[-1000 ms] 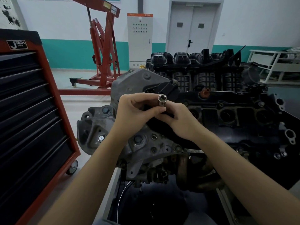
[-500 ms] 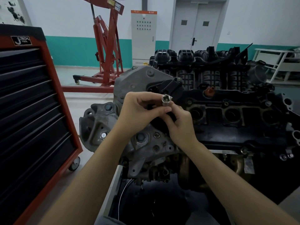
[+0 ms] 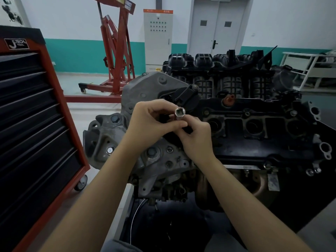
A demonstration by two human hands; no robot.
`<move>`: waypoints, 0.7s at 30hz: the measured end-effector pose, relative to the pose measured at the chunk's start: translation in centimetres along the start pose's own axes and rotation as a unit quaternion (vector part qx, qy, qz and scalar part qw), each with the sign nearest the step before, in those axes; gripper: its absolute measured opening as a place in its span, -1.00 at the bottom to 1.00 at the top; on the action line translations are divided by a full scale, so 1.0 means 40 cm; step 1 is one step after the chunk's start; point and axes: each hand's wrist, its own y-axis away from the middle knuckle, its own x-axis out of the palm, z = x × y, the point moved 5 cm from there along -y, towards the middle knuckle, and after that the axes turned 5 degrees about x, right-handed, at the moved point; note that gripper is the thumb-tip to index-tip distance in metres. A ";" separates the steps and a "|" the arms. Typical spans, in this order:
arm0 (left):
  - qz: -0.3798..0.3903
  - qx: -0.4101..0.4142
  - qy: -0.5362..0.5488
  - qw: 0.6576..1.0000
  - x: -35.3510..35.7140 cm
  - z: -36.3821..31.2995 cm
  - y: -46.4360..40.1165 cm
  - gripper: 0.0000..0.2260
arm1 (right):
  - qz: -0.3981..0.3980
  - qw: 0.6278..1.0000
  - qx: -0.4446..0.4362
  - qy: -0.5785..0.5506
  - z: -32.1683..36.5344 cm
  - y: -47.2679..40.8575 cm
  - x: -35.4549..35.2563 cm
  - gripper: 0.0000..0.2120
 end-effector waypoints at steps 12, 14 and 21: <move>0.000 -0.005 0.009 1.000 -0.001 0.003 0.000 -0.79 | 0.003 0.999 0.017 -0.027 -0.003 -0.001 0.000 -0.79; -0.014 0.007 -0.026 1.000 -0.003 0.001 0.000 -0.80 | -0.008 0.999 0.019 -0.044 -0.001 -0.001 -0.003 -0.82; -0.041 -0.012 0.047 0.998 -0.009 0.002 0.001 -0.75 | 0.039 0.999 -0.018 0.012 0.007 -0.008 0.007 -0.71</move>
